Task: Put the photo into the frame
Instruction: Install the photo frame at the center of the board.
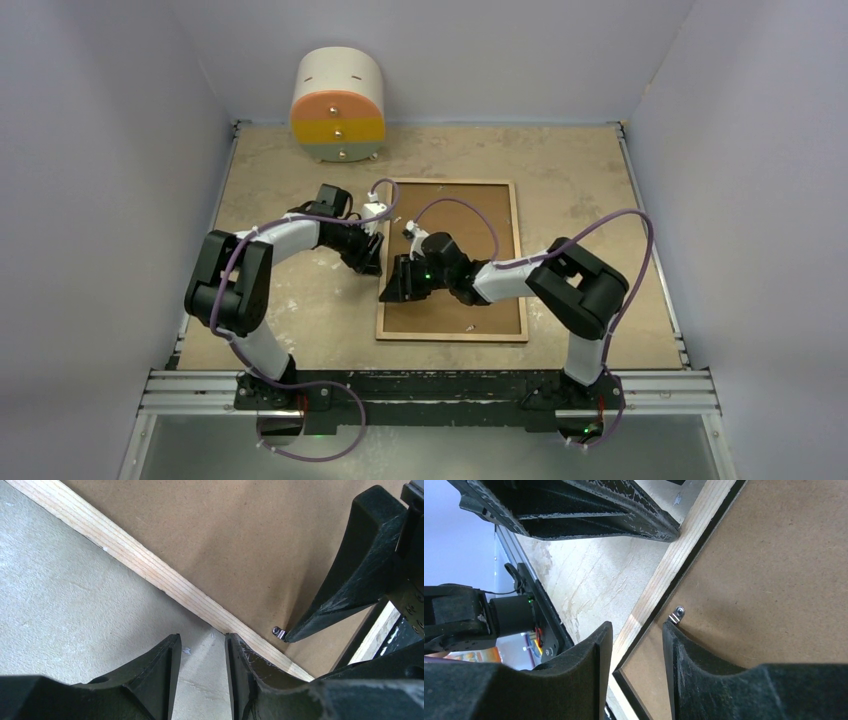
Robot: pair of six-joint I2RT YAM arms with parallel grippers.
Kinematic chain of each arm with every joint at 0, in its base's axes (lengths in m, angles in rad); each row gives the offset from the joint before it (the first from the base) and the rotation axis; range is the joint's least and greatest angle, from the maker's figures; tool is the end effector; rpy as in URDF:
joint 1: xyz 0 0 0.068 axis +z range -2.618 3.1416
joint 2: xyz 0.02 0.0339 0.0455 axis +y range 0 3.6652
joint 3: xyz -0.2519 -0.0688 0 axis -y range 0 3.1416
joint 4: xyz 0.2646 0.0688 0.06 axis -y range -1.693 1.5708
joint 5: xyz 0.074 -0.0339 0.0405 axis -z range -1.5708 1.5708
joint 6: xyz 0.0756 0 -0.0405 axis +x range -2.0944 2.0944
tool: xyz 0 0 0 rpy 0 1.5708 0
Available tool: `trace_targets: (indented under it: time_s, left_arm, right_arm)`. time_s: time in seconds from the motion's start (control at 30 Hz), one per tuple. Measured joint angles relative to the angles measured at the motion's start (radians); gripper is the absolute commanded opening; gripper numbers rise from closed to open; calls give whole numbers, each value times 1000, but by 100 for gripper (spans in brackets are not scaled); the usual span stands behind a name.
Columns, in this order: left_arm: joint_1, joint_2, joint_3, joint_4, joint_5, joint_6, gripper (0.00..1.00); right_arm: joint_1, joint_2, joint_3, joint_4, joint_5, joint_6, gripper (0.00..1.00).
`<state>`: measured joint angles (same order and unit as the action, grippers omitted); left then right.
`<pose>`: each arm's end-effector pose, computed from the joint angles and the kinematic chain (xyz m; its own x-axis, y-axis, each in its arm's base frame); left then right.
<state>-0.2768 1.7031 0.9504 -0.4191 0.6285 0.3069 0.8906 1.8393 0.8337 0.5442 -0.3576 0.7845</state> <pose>0.3148 -0.1356 0.1016 -0.7118 0.4563 -0.5340 0.6880 0.6062 -0.3991 0.2366 0.3345 0.1006 -0.8519 -0.0009 -0.5236 -0.4571 0.4890 0.7429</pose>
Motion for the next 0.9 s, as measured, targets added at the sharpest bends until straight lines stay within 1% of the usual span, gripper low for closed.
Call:
trace_targets:
  time_s: [0.43,0.5,0.67,0.77,0.9]
  left_arm:
    - [0,-6,0,0,-13,12,39]
    - [0,-8,-1,0,-13,16,40]
    - [0,-11,-1,0,-15,18,39]
    - [0,-11,-2,0,-16,18,39]
    - [0,-11,-5,-2,-16,18,39]
  right_arm:
    - [5,23,9,31,4,8,43]
    - [5,18,9,24,-1,8,44]
    - [5,-70,1,-42,-6,3,46]
    - [5,-129,-6,-45,-4,-3,45]
    - [4,-113,-13,-37,0,-8,42]
